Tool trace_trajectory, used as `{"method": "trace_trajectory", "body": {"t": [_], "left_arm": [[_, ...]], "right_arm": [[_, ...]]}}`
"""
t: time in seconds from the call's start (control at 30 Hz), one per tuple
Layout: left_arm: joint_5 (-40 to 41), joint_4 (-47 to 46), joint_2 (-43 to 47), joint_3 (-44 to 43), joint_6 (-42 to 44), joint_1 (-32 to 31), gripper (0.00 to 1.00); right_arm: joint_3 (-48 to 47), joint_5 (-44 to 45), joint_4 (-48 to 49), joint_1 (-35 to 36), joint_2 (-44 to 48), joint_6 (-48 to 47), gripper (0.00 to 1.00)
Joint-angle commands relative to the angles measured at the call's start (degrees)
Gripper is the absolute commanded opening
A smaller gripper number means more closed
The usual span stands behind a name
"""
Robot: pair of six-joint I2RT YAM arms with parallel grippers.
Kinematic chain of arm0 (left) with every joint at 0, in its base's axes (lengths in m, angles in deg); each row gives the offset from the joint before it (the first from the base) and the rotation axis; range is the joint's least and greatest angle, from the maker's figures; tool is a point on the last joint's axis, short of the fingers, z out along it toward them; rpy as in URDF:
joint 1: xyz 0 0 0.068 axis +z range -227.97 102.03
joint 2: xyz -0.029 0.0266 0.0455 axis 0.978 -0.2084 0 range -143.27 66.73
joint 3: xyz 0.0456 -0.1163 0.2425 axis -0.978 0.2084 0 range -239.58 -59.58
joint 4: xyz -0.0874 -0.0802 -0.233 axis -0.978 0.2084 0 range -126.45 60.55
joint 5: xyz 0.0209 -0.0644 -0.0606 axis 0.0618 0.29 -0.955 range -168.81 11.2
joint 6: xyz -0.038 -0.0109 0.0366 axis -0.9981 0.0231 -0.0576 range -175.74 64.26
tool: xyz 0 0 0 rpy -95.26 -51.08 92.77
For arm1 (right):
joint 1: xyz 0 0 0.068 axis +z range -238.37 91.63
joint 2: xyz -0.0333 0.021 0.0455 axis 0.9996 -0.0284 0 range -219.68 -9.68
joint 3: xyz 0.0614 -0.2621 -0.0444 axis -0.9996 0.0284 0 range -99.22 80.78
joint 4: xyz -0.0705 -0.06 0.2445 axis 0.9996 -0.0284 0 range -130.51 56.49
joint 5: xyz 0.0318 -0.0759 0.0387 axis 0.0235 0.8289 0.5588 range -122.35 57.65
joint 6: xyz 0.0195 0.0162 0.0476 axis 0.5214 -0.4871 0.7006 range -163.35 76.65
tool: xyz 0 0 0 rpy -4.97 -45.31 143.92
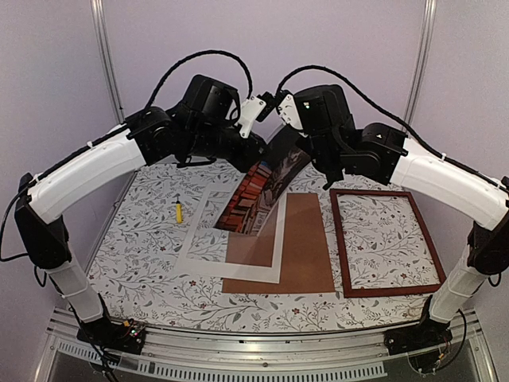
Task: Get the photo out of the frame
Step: Pass from the right arm to the left
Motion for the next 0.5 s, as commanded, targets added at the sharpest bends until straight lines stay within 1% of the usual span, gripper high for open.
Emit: {"method": "trace_trajectory", "body": {"t": [0.0, 0.07, 0.13, 0.17, 0.2, 0.23, 0.27, 0.3, 0.33, 0.37, 0.4, 0.43, 0.47], "left_arm": [[0.7, 1.4, -1.0, -0.8, -0.2, -0.1, 0.1], [0.3, 1.3, -0.9, -0.8, -0.3, 0.0, 0.0], [-0.3, 1.2, -0.8, -0.8, -0.5, 0.0, 0.0], [-0.6, 1.0, -0.8, -0.8, -0.7, 0.2, 0.0], [-1.2, 0.9, -0.8, -0.7, -1.1, 0.4, 0.0], [-2.2, 0.4, -0.6, -0.8, -1.6, 0.9, 0.0], [-3.6, -0.1, -0.4, -0.8, -2.7, 1.6, 0.0], [-5.6, -0.8, 0.0, -0.7, -4.0, 2.7, 0.0], [-7.7, -1.6, 0.4, -0.5, -5.6, 4.0, 0.0], [-11.3, -2.6, 0.9, -0.2, -7.9, 5.7, 0.0], [-14.5, -3.7, 1.4, 0.2, -9.8, 7.5, 0.0], [-17.4, -4.8, 1.7, 0.8, -11.7, 9.3, 0.0], [-20.4, -6.1, 2.2, 1.3, -14.0, 11.3, 0.0]], "right_arm": [[-0.3, -0.4, 2.7, 0.8, 1.6, 1.0, 0.0], [0.1, -0.7, 2.8, 0.8, 1.9, 1.3, 0.0], [0.5, -1.4, 2.7, 0.9, 2.3, 1.8, 0.0], [0.6, -1.8, 2.7, 0.8, 2.4, 2.1, 0.01], [0.7, -2.3, 2.8, 0.8, 2.6, 2.6, 0.06], [0.7, -2.7, 2.8, 0.9, 2.8, 3.0, 0.14], [0.8, -3.1, 2.7, 0.8, 3.1, 3.7, 0.26], [0.9, -3.6, 2.8, 0.8, 3.3, 4.4, 0.39], [1.1, -4.0, 2.8, 0.8, 3.7, 4.9, 0.56], [1.4, -4.3, 2.9, 0.8, 4.1, 5.9, 0.72], [1.7, -4.8, 3.1, 0.8, 4.7, 6.6, 0.93], [1.9, -5.4, 3.3, 0.6, 5.4, 7.4, 0.98], [2.1, -5.9, 3.5, 0.3, 5.8, 7.9, 0.99]]}}
